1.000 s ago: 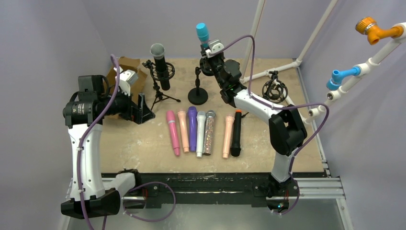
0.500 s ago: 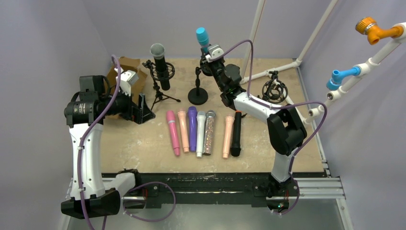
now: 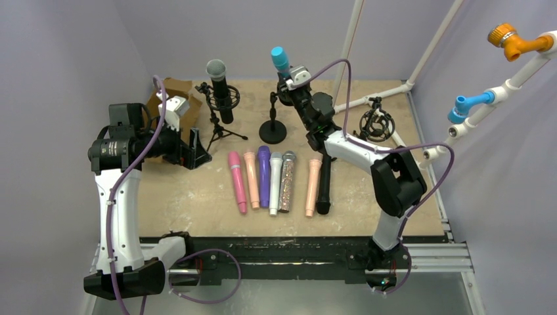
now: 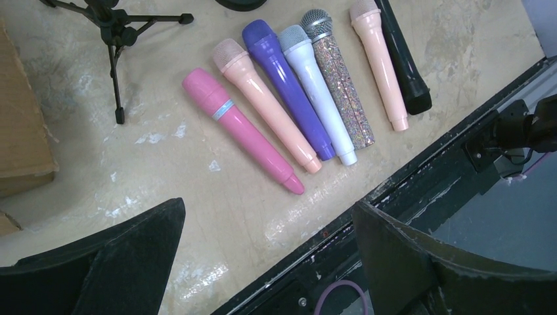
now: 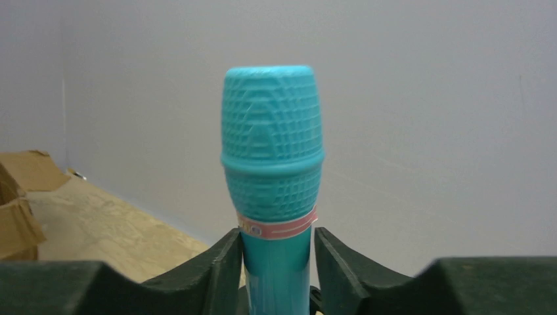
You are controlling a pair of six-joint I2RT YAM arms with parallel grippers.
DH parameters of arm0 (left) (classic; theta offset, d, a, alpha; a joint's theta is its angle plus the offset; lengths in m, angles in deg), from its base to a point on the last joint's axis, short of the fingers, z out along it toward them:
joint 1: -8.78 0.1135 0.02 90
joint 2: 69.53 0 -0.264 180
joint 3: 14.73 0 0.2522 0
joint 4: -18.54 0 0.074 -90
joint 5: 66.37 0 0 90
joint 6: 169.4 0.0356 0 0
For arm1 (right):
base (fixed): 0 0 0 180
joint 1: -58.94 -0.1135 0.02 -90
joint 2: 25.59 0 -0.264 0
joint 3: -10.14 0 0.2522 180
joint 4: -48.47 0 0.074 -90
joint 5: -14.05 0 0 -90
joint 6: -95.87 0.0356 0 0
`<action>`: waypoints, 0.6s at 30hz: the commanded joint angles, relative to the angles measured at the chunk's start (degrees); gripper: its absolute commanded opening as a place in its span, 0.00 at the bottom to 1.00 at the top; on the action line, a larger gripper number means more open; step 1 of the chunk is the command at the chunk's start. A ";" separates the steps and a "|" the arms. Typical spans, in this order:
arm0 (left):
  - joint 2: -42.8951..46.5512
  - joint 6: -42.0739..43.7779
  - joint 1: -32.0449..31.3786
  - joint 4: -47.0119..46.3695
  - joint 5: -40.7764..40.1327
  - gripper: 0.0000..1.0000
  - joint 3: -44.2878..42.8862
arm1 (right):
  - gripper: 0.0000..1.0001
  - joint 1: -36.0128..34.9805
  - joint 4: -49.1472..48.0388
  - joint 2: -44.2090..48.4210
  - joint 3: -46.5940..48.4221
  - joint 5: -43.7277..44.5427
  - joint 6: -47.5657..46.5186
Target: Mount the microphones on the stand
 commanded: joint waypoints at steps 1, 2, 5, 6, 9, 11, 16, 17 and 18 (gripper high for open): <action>0.18 0.72 -0.16 -1.99 -0.60 1.00 0.24 | 0.54 -0.41 2.88 5.60 0.52 -0.84 2.76; 0.05 0.72 -0.17 -1.89 -0.78 1.00 0.10 | 0.59 -0.43 4.45 6.37 1.15 -0.62 3.21; 0.07 0.67 -0.14 -1.72 -1.02 1.00 -0.24 | 0.74 -0.96 10.60 9.23 2.51 -0.06 3.51; 0.01 0.67 -0.17 -1.61 -1.21 1.00 -0.29 | 0.76 -1.25 12.77 10.47 2.68 0.37 3.69; 0.17 1.14 -0.10 -1.15 -1.77 1.00 -0.62 | 0.80 -1.67 21.53 14.69 3.47 2.84 5.70; 0.17 1.42 -0.16 -1.02 -2.21 1.00 -0.60 | 0.82 -1.71 26.44 17.61 3.59 4.66 7.62; -0.24 1.64 -0.16 -1.08 -2.48 1.00 -0.27 | 0.80 -1.91 40.39 24.53 5.32 12.24 12.93; -0.34 1.70 -0.17 -1.02 -2.57 1.00 -0.43 | 0.78 -1.95 45.16 25.34 7.40 15.22 15.53; -0.43 1.57 -0.15 -0.91 -2.61 1.00 -0.59 | 0.76 -1.93 49.92 25.84 9.26 18.50 17.50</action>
